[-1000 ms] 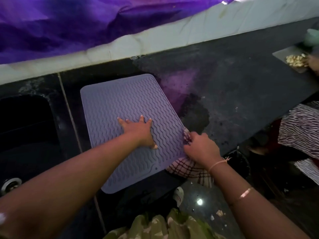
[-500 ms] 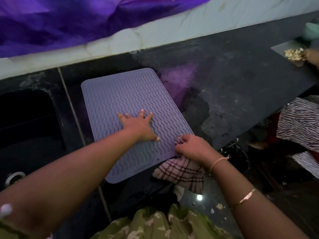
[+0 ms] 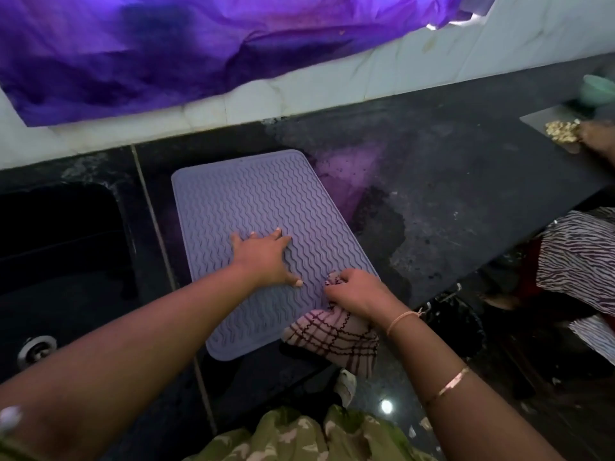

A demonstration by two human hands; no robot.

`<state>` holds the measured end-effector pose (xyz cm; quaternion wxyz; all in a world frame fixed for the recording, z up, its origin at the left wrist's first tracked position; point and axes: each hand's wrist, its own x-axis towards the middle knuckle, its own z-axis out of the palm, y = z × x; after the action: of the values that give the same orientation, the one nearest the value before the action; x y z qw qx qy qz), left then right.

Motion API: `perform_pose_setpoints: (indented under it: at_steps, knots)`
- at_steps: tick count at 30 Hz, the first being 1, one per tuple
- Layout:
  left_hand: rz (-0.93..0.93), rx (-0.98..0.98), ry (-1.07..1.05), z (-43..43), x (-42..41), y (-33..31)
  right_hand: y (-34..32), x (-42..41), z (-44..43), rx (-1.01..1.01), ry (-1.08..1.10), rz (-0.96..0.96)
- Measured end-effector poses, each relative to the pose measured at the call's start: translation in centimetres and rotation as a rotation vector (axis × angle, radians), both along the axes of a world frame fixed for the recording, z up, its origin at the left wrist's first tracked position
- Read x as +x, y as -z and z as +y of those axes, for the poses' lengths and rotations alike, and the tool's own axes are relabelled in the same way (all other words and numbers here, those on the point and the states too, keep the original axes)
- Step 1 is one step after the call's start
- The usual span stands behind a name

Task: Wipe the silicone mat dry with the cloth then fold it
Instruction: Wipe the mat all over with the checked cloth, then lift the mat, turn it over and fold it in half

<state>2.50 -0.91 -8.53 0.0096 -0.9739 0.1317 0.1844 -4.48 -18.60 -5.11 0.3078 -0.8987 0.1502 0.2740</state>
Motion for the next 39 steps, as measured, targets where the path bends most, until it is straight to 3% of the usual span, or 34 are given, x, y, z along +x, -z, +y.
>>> perform_pose_setpoints:
  at_steps: [4,9,11,13,15,17,19,24,26,29,32,37,39]
  knots:
    - [-0.036,-0.02,0.003,0.7,-0.5,0.7,-0.2,1.1,0.6,0.289,0.166,-0.022]
    - [0.013,-0.102,-0.047,0.8,-1.0,-0.1,-0.2,2.1,1.1,0.499,0.279,-0.09]
    - [0.01,-0.283,-0.167,0.9,-1.0,-1.0,-0.7,2.7,0.9,0.537,0.269,-0.157]
    - [0.091,-0.607,-0.33,1.1,-0.9,-2.6,-1.3,3.4,0.7,0.584,0.264,-0.219]
    - [0.271,-0.913,-0.409,1.2,-0.9,-4.6,-2.2,4.4,0.4,0.604,0.252,-0.262]
    - [0.456,-1.01,-0.397,0.8,-1.1,-6.7,-3.2,5.6,0.2,0.647,0.25,-0.276]
    - [0.498,-0.976,-0.345,-0.1,-1.2,-8.0,-4.2,6.8,-0.2,0.81,0.272,-0.234]
    - [0.27,-1.155,-0.474,-2.8,-0.2,-9.6,-4.8,9.1,-2.4,1.247,0.36,-0.046]
    - [0.256,-1.232,-0.504,-3.8,0.1,-9.9,-4.1,9.9,-3.4,1.238,0.417,-0.012]
    - [0.242,-1.325,-0.562,-5.2,0.5,-10.0,-3.3,10.7,-4.4,1.079,0.292,0.154]
    - [0.22,-1.328,-0.625,-6.9,1.7,-10.1,-3.7,11.4,-6.0,1.124,0.144,0.252]
    - [-0.021,-1.055,-0.63,-8.9,4.5,-9.6,-4.5,13.8,-9.7,1.088,0.105,-0.102]
    - [-0.142,-0.951,-0.545,-9.7,5.1,-9.3,-4.7,14.9,-11.1,1.031,0.08,-0.159]
